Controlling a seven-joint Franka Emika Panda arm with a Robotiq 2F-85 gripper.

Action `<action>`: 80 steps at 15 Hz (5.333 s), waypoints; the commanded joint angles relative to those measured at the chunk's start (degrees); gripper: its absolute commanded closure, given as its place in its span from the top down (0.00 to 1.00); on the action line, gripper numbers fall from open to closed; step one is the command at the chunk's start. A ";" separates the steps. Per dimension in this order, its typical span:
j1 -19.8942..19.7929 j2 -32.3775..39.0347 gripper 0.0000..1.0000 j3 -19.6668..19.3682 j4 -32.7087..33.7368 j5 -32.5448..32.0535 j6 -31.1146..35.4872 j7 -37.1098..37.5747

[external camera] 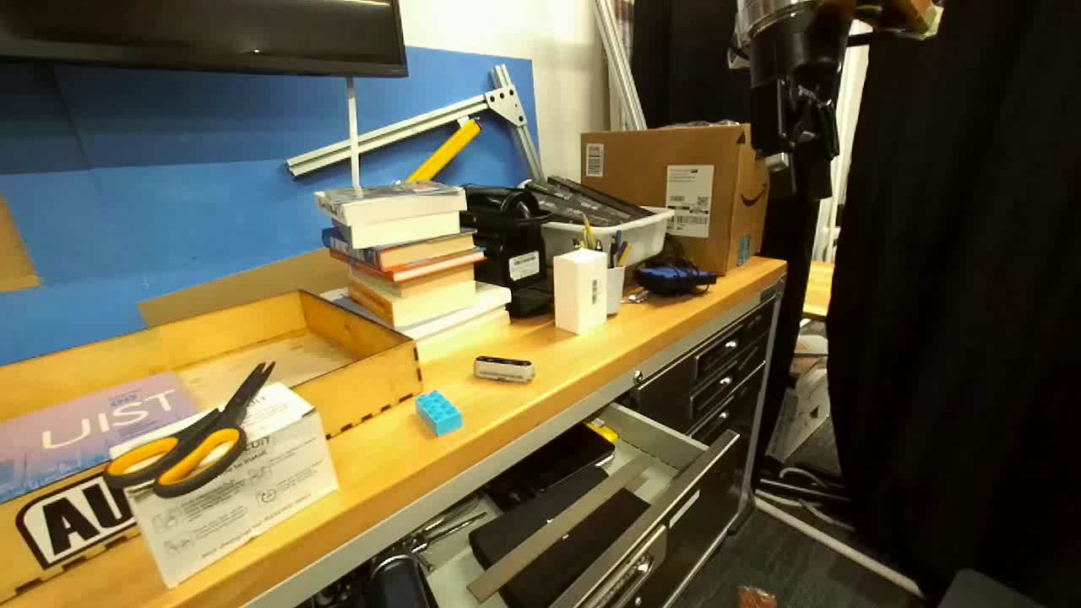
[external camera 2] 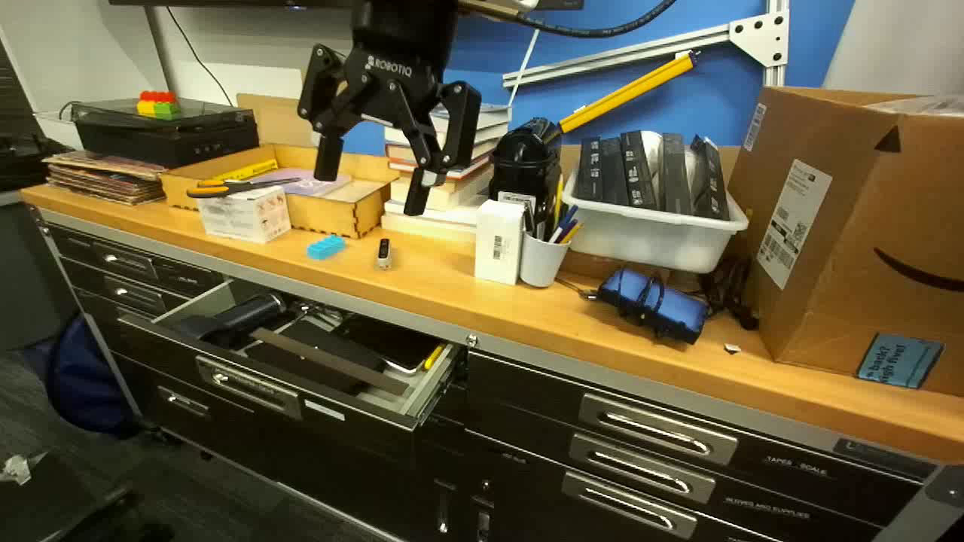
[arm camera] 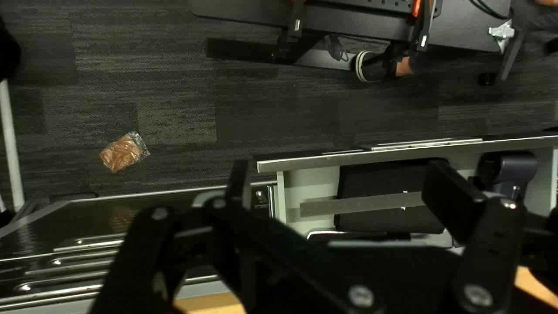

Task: Pick up the blue block from the countertop, put it in the drawer and close the drawer.

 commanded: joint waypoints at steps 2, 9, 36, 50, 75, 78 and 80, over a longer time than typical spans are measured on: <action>-1.25 0.01 1.00 1.13 0.36 0.17 -0.10 -0.17; -0.75 0.46 1.00 1.88 1.28 0.65 1.10 1.21; 18.23 24.90 1.00 22.56 0.57 -5.30 41.85 33.72; 19.49 31.08 0.49 18.58 3.26 -12.28 48.67 43.52; 10.10 18.33 0.13 16.02 -25.86 -15.75 47.56 39.52; 10.60 18.33 0.13 16.85 -26.50 -14.52 50.79 39.09; 11.08 18.36 0.14 17.43 -26.51 -14.44 52.19 38.83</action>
